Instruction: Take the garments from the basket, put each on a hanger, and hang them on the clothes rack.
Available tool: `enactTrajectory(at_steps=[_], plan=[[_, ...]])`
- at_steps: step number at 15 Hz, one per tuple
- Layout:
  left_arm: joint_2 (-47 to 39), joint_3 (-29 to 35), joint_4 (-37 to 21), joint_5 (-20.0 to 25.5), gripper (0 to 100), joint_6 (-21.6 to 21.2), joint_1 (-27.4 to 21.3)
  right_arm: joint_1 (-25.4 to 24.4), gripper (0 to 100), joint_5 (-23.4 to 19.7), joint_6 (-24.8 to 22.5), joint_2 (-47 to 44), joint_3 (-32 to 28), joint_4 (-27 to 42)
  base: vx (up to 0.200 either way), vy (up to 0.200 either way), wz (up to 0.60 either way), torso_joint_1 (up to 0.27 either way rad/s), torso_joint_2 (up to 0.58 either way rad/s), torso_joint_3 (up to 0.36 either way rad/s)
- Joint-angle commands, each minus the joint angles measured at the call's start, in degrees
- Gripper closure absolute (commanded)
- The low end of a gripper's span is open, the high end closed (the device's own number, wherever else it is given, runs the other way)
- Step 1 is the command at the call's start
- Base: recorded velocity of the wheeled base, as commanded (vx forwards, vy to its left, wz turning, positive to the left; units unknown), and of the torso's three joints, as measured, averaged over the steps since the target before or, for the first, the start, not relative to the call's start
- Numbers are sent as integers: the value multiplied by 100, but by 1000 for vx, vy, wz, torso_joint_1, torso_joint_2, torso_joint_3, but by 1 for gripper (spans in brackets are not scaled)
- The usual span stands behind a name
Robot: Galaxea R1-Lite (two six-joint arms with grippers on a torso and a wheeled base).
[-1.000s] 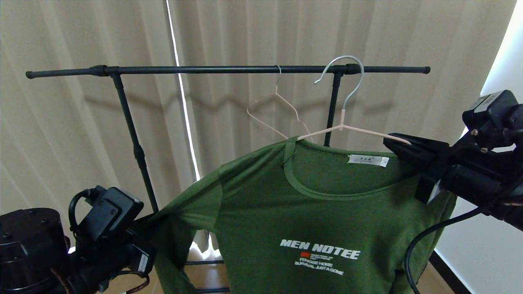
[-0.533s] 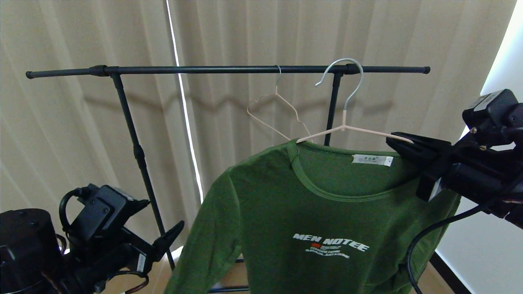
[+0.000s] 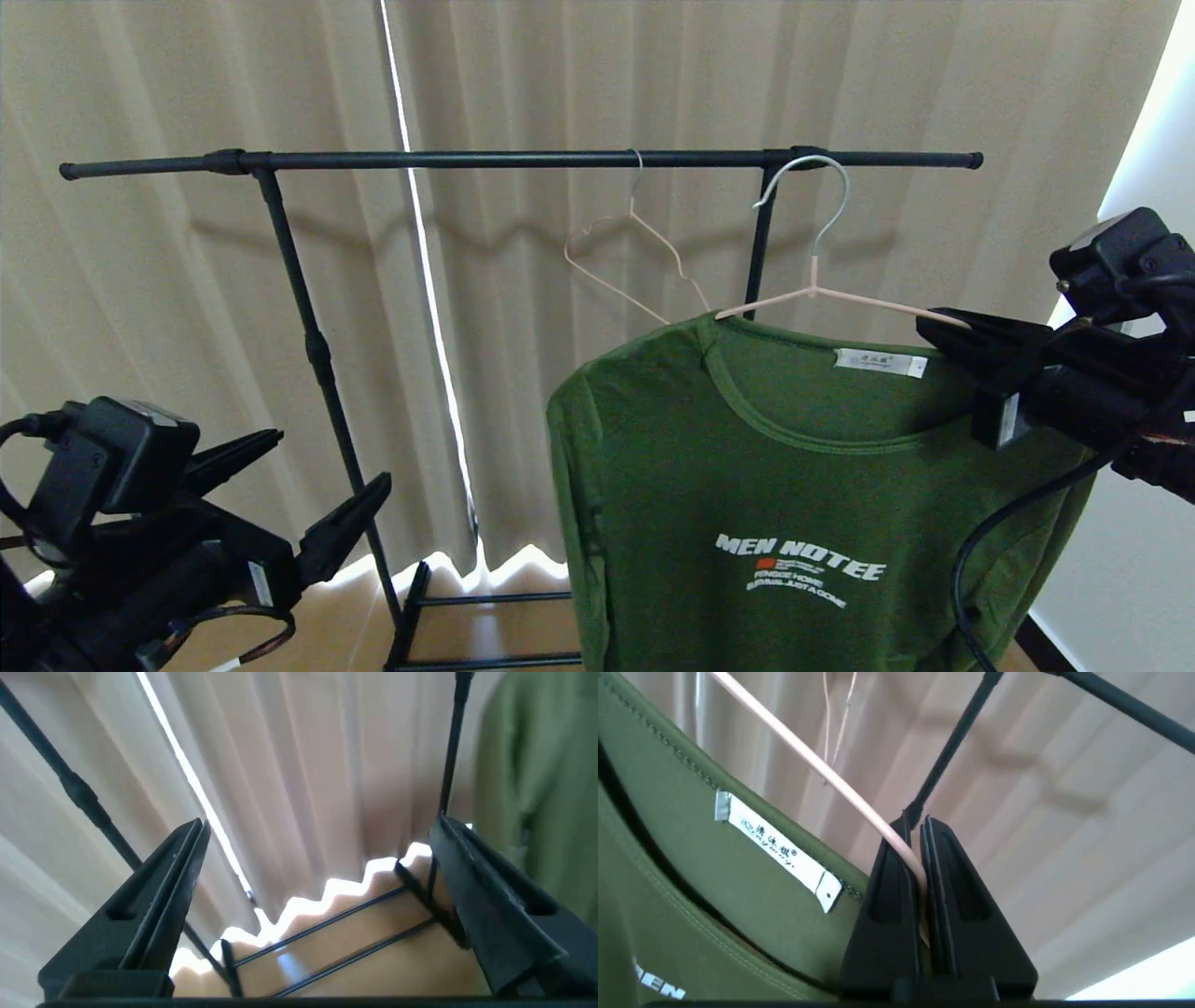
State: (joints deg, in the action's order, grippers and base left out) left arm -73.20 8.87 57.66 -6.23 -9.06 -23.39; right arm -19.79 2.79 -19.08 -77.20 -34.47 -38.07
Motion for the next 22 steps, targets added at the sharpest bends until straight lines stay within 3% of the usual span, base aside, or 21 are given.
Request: enactTrajectory(at_steps=[1, 6, 15, 18, 20, 21, 22], plan=[[105, 9, 8, -1, 0, 36, 28, 124, 100, 2, -8, -5, 2, 81, 0, 0, 0, 0, 0, 0], [307, -53, 105, -1, 0, 9, 1, 186, 100, 239, -8, 83, 20, 397, 0, 0, 0, 0, 0, 0], [307, -114, 105, 8, 0, -52, -69, 238, 100, 248, 1, 135, 55, 415, 0, 200, 0, 2, 2, 3], [298, -114, 105, 8, 0, -52, -69, 309, 100, 248, 1, 135, 72, 423, 0, 0, 0, 0, 0, 0], [298, -193, 105, 8, 0, -61, -69, 440, 100, 855, 1, 135, 99, 599, 0, 0, 0, 0, 0, 0], [298, -193, 105, 8, 0, -61, -69, 440, 100, 855, 1, 135, 99, 599, 0, 0, 0, 0, 0, 0], [307, -184, 105, 8, 0, -61, -69, 397, 100, 1259, 1, 153, 64, 977, 0, 0, 0, 0, 0, 0]])
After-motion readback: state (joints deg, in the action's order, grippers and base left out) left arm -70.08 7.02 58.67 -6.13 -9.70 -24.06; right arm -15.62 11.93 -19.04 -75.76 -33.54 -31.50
